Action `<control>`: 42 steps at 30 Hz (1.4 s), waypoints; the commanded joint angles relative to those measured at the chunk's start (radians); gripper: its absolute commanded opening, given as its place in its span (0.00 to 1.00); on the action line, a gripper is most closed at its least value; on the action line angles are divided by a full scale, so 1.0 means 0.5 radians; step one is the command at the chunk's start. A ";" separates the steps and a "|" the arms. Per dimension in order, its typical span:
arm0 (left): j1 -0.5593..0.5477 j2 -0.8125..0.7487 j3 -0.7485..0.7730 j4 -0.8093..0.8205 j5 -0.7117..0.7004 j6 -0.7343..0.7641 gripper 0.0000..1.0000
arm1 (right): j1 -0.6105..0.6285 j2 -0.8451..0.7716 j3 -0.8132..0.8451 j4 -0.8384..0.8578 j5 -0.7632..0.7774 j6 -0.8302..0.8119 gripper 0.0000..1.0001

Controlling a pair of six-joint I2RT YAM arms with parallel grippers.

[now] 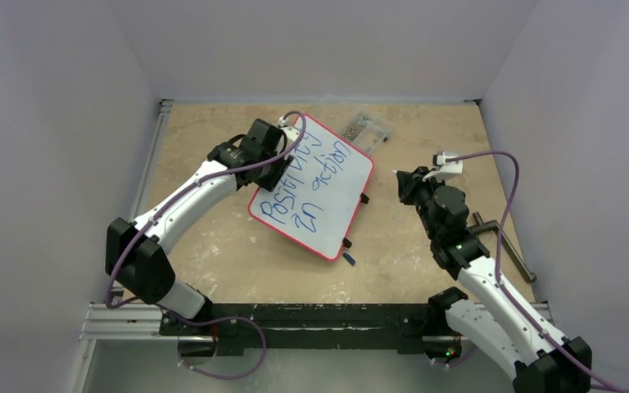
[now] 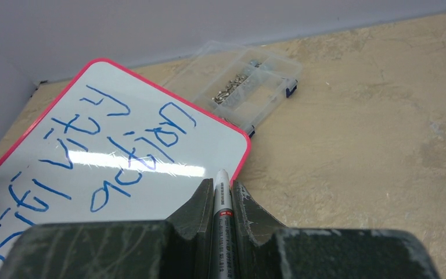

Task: Write a sentence on the whiteboard
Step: Close the whiteboard marker at the center of the board.

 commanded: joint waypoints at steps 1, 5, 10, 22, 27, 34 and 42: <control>-0.009 -0.101 0.115 -0.125 0.036 0.026 0.41 | 0.008 -0.013 0.007 0.031 -0.010 0.016 0.00; -0.014 -0.121 0.154 -0.155 0.065 0.009 0.42 | 0.009 -0.007 0.015 0.026 -0.015 0.016 0.00; -0.026 -0.179 0.180 -0.162 0.129 -0.032 0.43 | 0.009 -0.012 0.029 0.015 -0.017 0.015 0.00; -0.229 -0.528 0.120 -0.160 0.516 0.288 0.55 | 0.009 -0.104 0.062 -0.095 -0.033 -0.011 0.00; -0.506 -0.627 -0.085 -0.161 0.592 0.623 0.58 | 0.010 -0.193 0.067 -0.165 -0.035 -0.008 0.00; -0.753 -0.488 -0.155 -0.215 0.789 0.869 0.58 | 0.008 -0.308 0.117 -0.250 -0.028 -0.024 0.00; -1.013 -0.176 -0.133 -0.097 0.903 1.072 0.58 | 0.010 -0.404 0.204 -0.367 0.012 -0.089 0.00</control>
